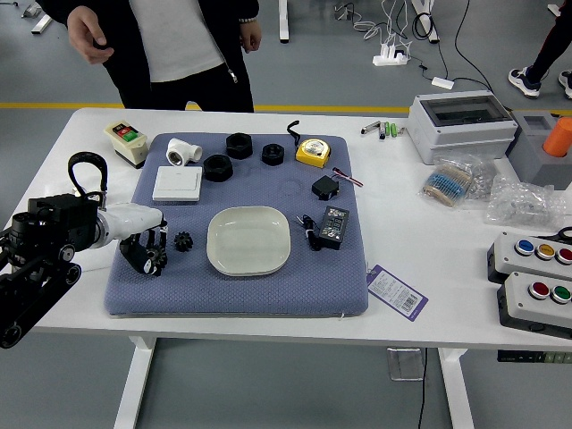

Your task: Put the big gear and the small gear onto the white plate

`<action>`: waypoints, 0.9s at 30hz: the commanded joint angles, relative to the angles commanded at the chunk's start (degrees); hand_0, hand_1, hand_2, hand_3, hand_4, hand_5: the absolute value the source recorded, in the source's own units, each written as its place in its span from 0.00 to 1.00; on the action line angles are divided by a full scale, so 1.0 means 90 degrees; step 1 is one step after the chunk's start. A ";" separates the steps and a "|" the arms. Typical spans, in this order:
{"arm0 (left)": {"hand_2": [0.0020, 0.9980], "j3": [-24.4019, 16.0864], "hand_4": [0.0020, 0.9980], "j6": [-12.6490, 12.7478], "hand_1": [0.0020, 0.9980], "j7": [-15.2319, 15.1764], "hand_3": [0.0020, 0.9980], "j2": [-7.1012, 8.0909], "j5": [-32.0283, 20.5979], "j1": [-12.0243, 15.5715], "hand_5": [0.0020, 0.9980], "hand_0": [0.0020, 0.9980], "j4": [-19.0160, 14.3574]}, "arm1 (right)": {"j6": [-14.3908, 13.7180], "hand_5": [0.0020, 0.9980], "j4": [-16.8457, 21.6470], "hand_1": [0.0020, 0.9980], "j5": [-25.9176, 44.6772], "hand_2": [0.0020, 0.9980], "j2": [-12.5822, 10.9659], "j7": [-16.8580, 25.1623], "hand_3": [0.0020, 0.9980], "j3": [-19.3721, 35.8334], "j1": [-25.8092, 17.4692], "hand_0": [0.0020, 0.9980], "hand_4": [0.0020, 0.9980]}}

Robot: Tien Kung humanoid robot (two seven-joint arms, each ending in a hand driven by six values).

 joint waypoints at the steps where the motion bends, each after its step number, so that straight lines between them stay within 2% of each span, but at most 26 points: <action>1: 0.40 -0.0041 0.60 -0.0012 0.34 0.0006 0.51 0.0011 0.0003 -0.0007 0.04 0.30 -0.0063 | 0.0000 0.75 0.0000 0.74 0.0002 0.77 0.0000 0.0000 0.64 -0.0002 -0.0005 0.74 0.91; 10: 0.40 -0.0217 0.59 -0.0075 0.34 0.0049 0.51 0.0059 -0.0059 -0.0136 0.00 0.29 -0.0539 | -0.0005 0.75 0.0004 0.74 0.0006 0.77 -0.0003 0.0001 0.64 0.0005 -0.0022 0.74 0.91; 13: 0.40 -0.0224 0.59 -0.0085 0.34 0.0060 0.51 0.0039 -0.0100 -0.0204 0.00 0.29 -0.0646 | -0.0005 0.75 0.0004 0.74 0.0011 0.77 -0.0002 0.0002 0.64 0.0010 -0.0018 0.74 0.91; 16: 0.39 -0.0243 0.59 -0.0082 0.34 0.0077 0.51 -0.0058 -0.0207 -0.0314 0.00 0.29 -0.0841 | -0.0005 0.75 0.0007 0.74 0.0013 0.77 -0.0005 0.0000 0.64 0.0019 -0.0005 0.74 0.91; 22: 0.40 -0.0062 0.59 0.0017 0.34 0.0017 0.52 -0.0435 -0.0468 -0.0528 0.00 0.30 -0.0915 | -0.0006 0.75 0.0011 0.74 0.0005 0.77 -0.0010 -0.0006 0.64 -0.0003 0.0018 0.74 0.91; 23: 0.40 -0.0054 0.59 0.0021 0.34 0.0013 0.52 -0.0452 -0.0474 -0.0534 0.00 0.30 -0.0911 | -0.0006 0.75 0.0011 0.74 0.0006 0.77 -0.0010 -0.0007 0.64 -0.0004 0.0019 0.74 0.91; 24: 0.40 0.0025 0.59 0.0152 0.34 -0.0086 0.52 -0.0633 -0.0468 -0.0587 0.00 0.30 -0.0819 | -0.0008 0.75 0.0014 0.74 0.0007 0.77 -0.0010 -0.0010 0.64 -0.0023 0.0020 0.74 0.91; 27: 0.40 0.0119 0.58 0.0276 0.34 -0.0173 0.52 -0.0894 -0.0480 -0.0644 0.01 0.29 -0.0719 | -0.0015 0.75 0.0021 0.74 0.0008 0.77 -0.0011 -0.0009 0.64 -0.0019 0.0024 0.74 0.91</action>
